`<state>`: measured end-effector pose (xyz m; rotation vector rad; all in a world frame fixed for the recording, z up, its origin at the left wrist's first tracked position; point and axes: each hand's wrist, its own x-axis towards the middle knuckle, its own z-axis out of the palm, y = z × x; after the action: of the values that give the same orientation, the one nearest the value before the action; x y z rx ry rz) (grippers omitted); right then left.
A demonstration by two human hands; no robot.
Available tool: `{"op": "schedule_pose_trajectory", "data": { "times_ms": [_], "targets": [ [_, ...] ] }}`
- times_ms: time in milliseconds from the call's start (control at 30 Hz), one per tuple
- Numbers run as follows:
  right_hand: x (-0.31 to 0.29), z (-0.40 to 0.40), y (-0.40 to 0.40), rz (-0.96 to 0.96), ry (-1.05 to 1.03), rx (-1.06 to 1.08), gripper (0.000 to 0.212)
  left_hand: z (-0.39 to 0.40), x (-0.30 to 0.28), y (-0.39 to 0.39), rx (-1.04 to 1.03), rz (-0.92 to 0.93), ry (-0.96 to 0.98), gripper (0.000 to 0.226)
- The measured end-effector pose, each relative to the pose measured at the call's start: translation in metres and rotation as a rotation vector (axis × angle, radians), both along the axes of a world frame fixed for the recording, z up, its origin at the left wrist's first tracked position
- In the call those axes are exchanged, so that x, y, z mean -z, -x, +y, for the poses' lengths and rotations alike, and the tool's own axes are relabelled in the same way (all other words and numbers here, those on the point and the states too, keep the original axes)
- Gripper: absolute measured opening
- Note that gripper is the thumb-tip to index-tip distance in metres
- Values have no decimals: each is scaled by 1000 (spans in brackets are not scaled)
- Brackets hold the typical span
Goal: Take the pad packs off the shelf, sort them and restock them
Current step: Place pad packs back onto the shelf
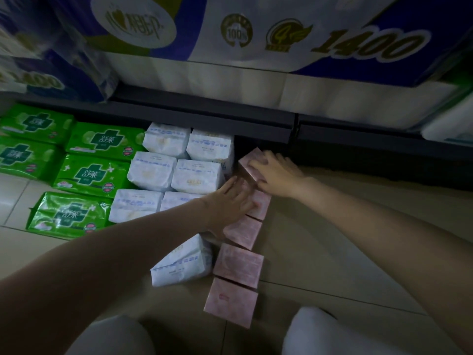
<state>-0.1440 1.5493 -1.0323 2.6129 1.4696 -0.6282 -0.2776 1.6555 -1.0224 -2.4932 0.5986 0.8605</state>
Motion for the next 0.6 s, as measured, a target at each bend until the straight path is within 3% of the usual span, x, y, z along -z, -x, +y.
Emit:
{"op": "schedule_pose_trajectory", "data": {
  "times_ms": [167, 300, 400, 500, 600],
  "targets": [
    [6, 6, 4, -28, 66, 89, 55, -11, -1, -9, -57, 15, -19, 108],
    [6, -6, 4, 54, 101, 191, 58, -16, 1, -14, -40, 5, -10, 110],
    [-14, -14, 1, 147, 163, 272, 71, -18, -8, -19, -77, 48, 36, 108],
    [-60, -18, -12, 186, 291, 255, 71, -20, -40, -32, -307, 126, 251, 102],
    [-115, -19, -31, 370, 351, 259, 39, -7, -100, -51, -621, 347, 557, 86]
  ]
}}
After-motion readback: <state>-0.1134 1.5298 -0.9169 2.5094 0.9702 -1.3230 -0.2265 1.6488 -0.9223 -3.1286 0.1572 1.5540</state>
